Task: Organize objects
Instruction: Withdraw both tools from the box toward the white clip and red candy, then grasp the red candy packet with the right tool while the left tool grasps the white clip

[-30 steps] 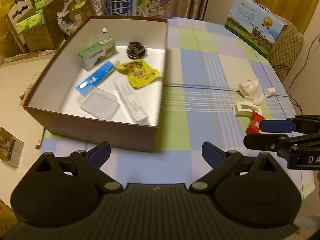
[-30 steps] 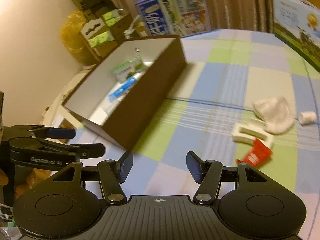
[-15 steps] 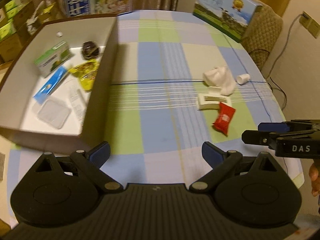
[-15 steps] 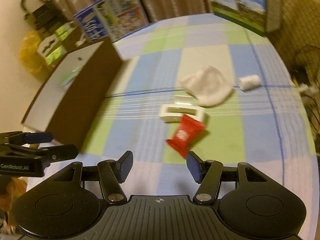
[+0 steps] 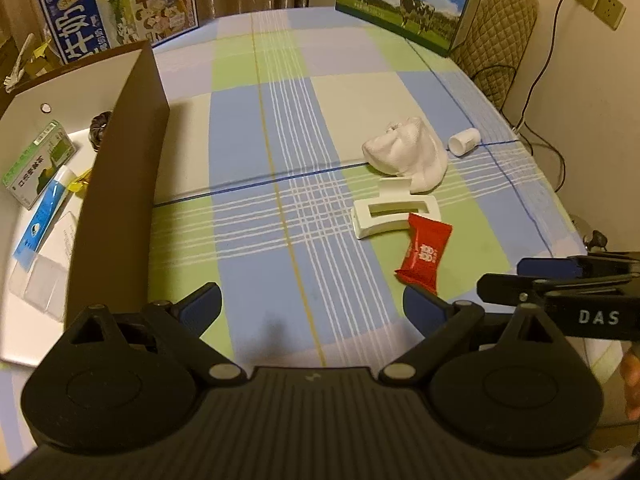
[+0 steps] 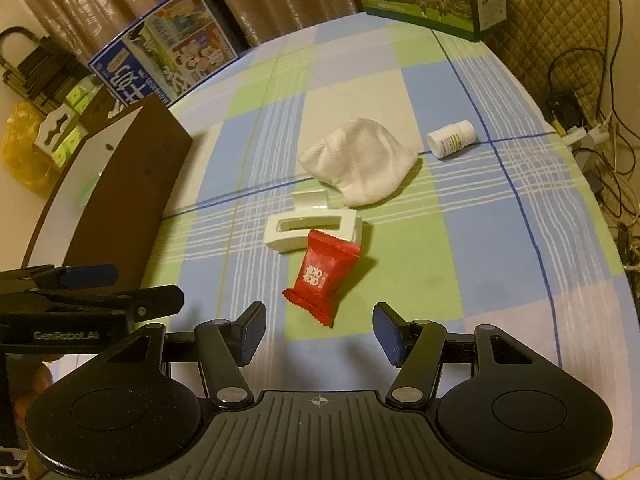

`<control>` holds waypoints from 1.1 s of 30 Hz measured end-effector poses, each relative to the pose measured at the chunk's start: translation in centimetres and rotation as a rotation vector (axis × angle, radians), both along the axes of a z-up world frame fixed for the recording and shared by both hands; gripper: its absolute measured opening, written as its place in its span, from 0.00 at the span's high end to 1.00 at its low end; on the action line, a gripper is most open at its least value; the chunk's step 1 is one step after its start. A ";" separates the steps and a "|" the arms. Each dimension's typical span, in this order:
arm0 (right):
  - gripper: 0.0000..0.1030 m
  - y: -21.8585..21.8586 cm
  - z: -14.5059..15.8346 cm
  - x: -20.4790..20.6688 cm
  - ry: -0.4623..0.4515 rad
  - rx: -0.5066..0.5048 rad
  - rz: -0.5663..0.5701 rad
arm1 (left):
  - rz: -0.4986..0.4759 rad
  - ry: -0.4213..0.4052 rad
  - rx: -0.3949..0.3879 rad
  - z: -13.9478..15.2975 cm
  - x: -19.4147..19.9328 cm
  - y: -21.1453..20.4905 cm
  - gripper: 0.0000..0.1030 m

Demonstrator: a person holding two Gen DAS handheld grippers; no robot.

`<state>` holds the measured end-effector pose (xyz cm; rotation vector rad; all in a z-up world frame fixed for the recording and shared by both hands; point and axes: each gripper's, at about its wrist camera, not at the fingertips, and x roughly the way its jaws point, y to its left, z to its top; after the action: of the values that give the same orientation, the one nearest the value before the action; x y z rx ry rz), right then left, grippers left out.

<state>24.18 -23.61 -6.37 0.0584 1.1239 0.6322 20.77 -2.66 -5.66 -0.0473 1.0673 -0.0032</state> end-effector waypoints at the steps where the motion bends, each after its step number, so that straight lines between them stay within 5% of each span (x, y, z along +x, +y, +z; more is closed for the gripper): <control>1: 0.45 0.2 -0.2 0.1 0.001 -0.001 -0.001 | -0.002 0.005 0.005 -0.3 0.4 0.1 0.07; 23: 0.47 4.4 -4.8 3.2 0.009 -0.059 -0.056 | 0.007 0.062 0.041 -2.9 4.1 2.6 0.07; 29: 0.69 4.8 -5.8 3.3 0.005 -0.103 -0.050 | 0.006 0.070 0.046 -3.5 4.7 2.9 0.07; 33: 0.73 3.8 -5.8 3.4 0.003 -0.104 -0.055 | -0.018 0.064 0.041 -3.9 5.0 2.4 0.07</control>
<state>27.63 -19.85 -12.21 0.0010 1.1524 0.5241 25.75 -0.26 -9.54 -0.0006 1.1315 0.0041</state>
